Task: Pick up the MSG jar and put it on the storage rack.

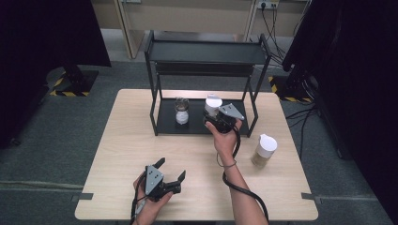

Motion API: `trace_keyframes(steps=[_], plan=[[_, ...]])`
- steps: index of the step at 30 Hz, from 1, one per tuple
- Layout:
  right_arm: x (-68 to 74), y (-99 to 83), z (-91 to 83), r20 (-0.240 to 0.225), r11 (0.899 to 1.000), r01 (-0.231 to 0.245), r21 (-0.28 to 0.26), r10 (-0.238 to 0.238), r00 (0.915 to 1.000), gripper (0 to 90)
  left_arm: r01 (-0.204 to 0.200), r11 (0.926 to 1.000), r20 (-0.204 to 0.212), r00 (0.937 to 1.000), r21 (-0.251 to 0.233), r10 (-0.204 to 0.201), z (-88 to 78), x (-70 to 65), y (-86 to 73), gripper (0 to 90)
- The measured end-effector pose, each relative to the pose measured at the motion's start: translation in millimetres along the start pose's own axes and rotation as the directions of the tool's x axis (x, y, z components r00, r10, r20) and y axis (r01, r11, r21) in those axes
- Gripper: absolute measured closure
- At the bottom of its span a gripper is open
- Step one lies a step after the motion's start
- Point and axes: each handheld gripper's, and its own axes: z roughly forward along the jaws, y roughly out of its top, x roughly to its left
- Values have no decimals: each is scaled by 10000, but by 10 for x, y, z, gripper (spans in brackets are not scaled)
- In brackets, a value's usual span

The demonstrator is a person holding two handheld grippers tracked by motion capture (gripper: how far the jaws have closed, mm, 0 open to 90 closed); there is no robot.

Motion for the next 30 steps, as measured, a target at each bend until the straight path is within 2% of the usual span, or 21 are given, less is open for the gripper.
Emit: trace_keyframes(steps=[30], plan=[[42, -43, 286, 6, 9988, 28, 487, -28, 10000, 308, -9, 10000, 8, 10000, -6, 9, 0, 0, 0, 75]])
